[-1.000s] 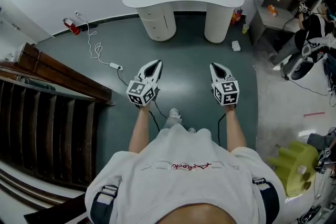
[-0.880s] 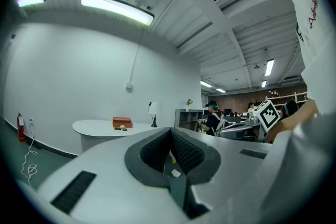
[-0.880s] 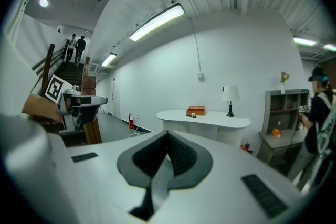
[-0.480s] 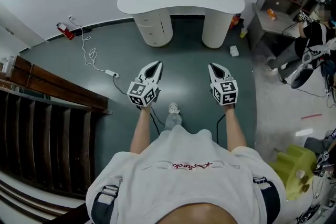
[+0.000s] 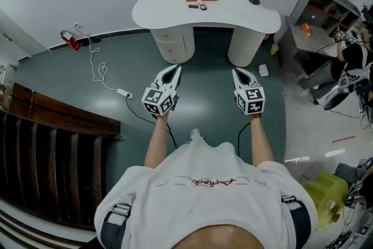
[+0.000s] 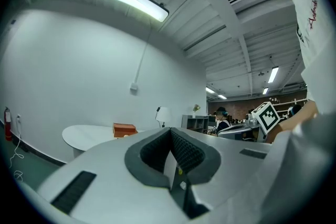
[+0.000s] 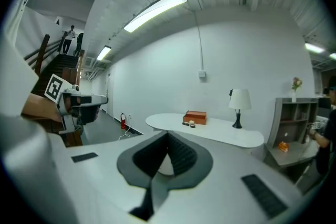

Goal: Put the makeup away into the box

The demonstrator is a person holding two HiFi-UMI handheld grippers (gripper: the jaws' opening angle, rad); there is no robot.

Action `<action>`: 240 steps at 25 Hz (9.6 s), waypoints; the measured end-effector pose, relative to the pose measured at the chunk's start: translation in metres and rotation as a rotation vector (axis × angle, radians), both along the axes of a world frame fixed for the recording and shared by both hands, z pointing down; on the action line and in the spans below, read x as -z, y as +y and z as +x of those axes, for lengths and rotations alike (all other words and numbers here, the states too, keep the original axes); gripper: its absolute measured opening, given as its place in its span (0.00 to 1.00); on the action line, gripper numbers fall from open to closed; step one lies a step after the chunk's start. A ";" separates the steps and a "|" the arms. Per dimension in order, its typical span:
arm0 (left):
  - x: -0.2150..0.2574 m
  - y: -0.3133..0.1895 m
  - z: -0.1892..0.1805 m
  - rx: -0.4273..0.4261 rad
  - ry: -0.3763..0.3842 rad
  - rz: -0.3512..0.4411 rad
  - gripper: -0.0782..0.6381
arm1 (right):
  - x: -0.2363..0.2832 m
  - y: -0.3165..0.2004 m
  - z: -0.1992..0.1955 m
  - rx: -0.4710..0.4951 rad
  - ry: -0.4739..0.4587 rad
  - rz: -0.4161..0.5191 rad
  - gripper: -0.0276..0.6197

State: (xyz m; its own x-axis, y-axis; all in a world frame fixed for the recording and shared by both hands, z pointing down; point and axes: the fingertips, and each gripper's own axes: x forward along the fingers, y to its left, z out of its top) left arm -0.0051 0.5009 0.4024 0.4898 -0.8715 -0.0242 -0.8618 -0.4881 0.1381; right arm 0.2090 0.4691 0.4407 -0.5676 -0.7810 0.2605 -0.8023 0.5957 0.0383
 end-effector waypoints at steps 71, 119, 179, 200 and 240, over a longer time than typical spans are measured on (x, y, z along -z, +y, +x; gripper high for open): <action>-0.026 -0.528 -0.042 0.003 -0.032 -0.068 0.12 | -0.046 -0.521 -0.059 0.055 -0.012 -0.077 0.07; -0.112 -0.726 -0.138 -0.133 0.038 -0.242 0.12 | -0.103 -0.699 -0.162 -0.041 0.093 -0.227 0.07; -0.215 -0.694 -0.103 -0.063 0.067 -0.469 0.12 | -0.254 -0.618 -0.167 0.225 0.382 -0.545 0.39; -0.185 -0.720 -0.077 -0.103 0.051 -0.396 0.12 | -0.199 -0.672 -0.147 0.115 0.296 -0.405 0.39; -0.149 -0.722 -0.204 0.223 0.078 -0.330 0.12 | -0.184 -0.747 -0.272 0.523 0.468 -0.233 0.39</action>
State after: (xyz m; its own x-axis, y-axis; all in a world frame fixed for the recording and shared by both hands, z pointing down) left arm -0.2089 -0.2207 0.5515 0.2951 -0.9234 0.2453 -0.9224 -0.2085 0.3251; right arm -0.0629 -0.2778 0.6252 -0.6393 -0.3339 0.6927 -0.3422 0.9302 0.1326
